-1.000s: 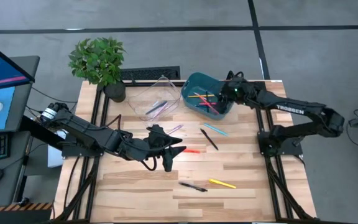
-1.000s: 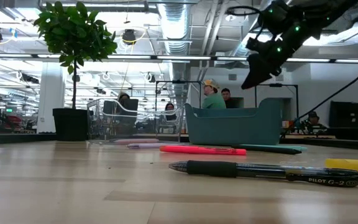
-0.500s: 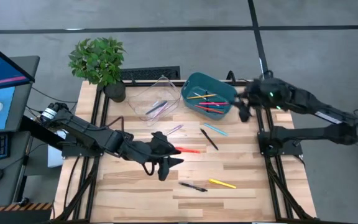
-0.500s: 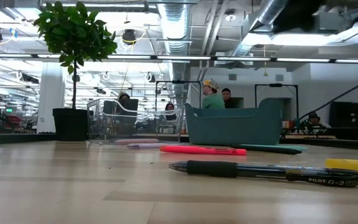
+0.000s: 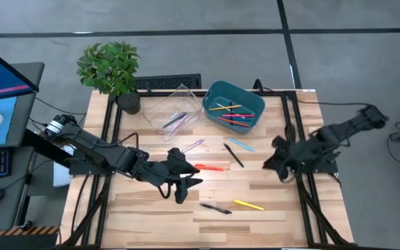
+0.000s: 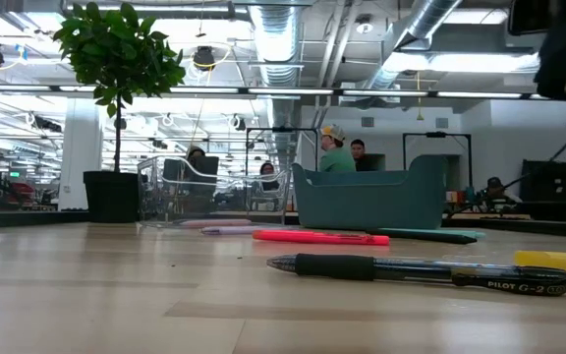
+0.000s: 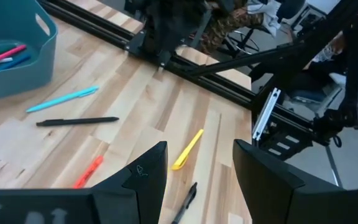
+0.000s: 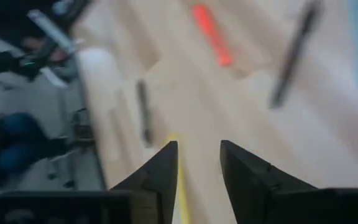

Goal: Sort pens & pencils
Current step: Put the orange pen into the transparent bin

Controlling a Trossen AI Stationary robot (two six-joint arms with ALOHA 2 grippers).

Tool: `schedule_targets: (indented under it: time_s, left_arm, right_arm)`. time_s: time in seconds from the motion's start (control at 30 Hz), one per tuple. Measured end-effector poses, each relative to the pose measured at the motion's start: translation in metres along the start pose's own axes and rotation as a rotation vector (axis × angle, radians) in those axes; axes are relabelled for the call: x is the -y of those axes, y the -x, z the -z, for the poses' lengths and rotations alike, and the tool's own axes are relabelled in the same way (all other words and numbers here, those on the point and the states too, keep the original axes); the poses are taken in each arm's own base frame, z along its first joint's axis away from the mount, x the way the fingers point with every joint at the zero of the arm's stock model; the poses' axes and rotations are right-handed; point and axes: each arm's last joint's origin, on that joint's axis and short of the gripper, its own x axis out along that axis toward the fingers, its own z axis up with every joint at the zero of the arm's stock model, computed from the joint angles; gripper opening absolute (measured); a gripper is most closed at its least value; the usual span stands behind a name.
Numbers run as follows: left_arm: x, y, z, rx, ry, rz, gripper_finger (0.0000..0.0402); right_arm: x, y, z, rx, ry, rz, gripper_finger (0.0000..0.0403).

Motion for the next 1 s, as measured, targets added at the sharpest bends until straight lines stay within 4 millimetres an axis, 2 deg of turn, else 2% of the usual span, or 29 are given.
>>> schedule_targets:
  time_s: [0.1, 0.3, 0.6, 0.83, 1.0]
  left_arm:
    - [0.003, 0.001, 0.002, -0.004, 0.001, 0.008, 0.0173]
    - [0.009, 0.005, 0.007, -0.014, -0.007, 0.03, 0.0173]
    - [0.02, 0.012, 0.016, -0.026, -0.029, 0.057, 0.0173]
    - [0.029, 0.019, 0.024, -0.021, -0.05, 0.056, 0.0173]
    - [0.031, 0.022, 0.028, -0.024, -0.055, 0.045, 0.0173]
  right_arm:
    - [-0.014, -0.017, 0.013, 0.021, 0.026, -0.074, 0.0134]
    - [-0.038, -0.038, 0.028, 0.033, 0.079, -0.104, 0.0123]
    - [-0.046, -0.059, 0.05, -0.081, -0.014, -0.031, 0.0127]
    - [-0.072, -0.063, 0.049, -0.106, 0.048, -0.009, 0.0129]
    - [-0.082, -0.067, 0.046, -0.133, 0.087, 0.092, 0.0129]
